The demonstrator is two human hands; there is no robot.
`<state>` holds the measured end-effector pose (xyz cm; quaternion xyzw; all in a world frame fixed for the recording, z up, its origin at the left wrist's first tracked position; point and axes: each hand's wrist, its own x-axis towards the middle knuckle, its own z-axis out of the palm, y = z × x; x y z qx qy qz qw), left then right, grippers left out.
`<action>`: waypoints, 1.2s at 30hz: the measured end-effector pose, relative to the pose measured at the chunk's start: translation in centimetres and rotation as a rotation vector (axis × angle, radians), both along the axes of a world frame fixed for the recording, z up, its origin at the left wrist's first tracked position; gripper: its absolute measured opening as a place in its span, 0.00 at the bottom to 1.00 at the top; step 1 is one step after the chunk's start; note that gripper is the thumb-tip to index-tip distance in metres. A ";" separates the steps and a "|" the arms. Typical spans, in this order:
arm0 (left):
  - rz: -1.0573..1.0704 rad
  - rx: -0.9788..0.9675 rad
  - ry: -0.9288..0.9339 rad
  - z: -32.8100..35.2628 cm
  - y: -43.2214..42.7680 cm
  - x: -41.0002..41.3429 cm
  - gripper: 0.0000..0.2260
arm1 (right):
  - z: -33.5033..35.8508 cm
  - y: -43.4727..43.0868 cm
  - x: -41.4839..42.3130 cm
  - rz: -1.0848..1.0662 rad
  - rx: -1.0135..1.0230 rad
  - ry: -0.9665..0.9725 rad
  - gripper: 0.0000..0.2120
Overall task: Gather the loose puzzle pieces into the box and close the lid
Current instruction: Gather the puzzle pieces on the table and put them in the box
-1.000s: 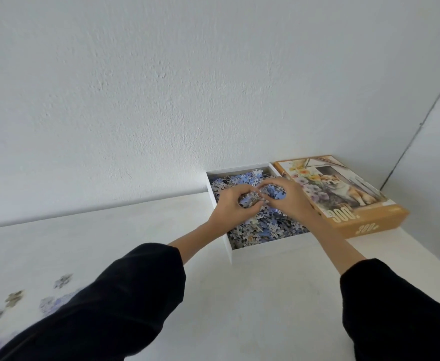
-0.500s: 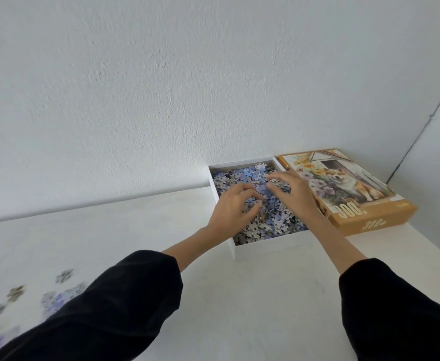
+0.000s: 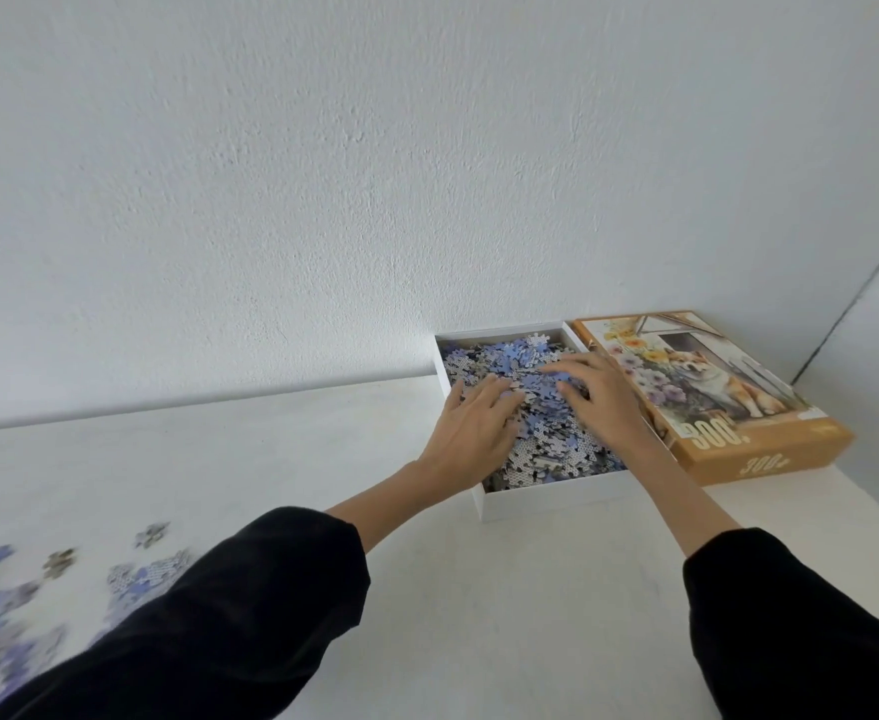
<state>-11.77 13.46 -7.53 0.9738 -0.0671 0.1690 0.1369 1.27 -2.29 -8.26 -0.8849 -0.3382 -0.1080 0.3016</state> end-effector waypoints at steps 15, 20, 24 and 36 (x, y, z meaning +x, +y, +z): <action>-0.124 -0.231 0.023 1.5 3.2 -1.5 0.17 | 1.6 0.9 -2.4 0.060 0.203 0.088 0.12; 0.013 -0.363 -0.049 3.0 7.9 -5.1 0.15 | 2.4 4.4 -7.0 0.150 0.244 0.031 0.13; 0.136 -0.378 -0.080 3.5 12.6 -11.0 0.11 | 2.1 7.9 -11.8 0.257 0.271 0.002 0.12; 0.515 -0.399 0.014 -0.7 22.7 -30.3 0.10 | -2.8 17.1 -23.7 0.466 0.049 0.179 0.14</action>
